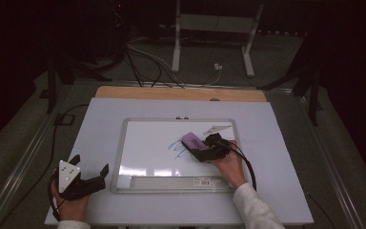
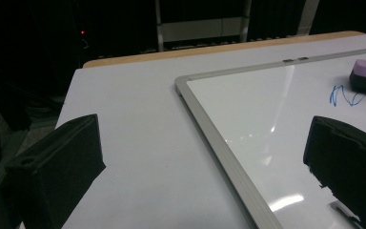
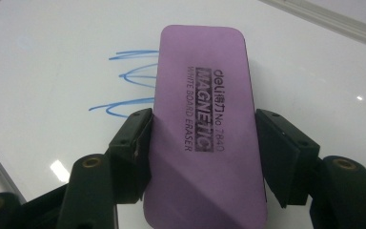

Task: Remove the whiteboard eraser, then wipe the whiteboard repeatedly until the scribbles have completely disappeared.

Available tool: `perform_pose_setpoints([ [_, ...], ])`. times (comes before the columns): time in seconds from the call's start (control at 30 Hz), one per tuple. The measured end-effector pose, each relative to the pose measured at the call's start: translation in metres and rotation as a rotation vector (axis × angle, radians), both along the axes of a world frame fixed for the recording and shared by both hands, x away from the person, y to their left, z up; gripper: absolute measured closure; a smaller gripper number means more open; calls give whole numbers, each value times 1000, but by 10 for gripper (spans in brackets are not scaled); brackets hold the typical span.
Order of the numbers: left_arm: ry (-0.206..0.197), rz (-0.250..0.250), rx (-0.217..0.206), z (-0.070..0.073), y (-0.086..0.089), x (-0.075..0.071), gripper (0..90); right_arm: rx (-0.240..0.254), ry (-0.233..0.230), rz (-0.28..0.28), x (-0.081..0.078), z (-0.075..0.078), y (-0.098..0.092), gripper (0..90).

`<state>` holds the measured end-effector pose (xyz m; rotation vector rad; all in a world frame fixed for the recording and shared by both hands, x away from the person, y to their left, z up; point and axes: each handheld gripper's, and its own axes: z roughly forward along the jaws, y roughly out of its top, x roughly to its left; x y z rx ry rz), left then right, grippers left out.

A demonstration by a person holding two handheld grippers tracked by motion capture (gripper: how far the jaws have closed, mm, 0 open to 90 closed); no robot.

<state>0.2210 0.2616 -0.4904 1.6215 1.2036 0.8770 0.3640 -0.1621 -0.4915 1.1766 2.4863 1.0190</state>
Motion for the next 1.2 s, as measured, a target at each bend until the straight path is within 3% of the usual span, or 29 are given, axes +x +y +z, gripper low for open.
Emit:
perform_pose_setpoints([
  [0.53, 1, 0, -1, 0, 1, 0, 4, -26, -13, 26, -3, -5, 5, 406],
  [0.63, 0, 1, -2, 0, 1, 0, 4, -20, 10, 27, -2, -6, 5, 363],
  [0.83, 5, -1, 4, -1, 1, 0, 4, -6, -7, 21, 2, -4, 10, 301],
  [1.2, 6, -3, 2, -1, 1, 1, 4, 25, 39, 10, 10, -9, 13, 395],
])
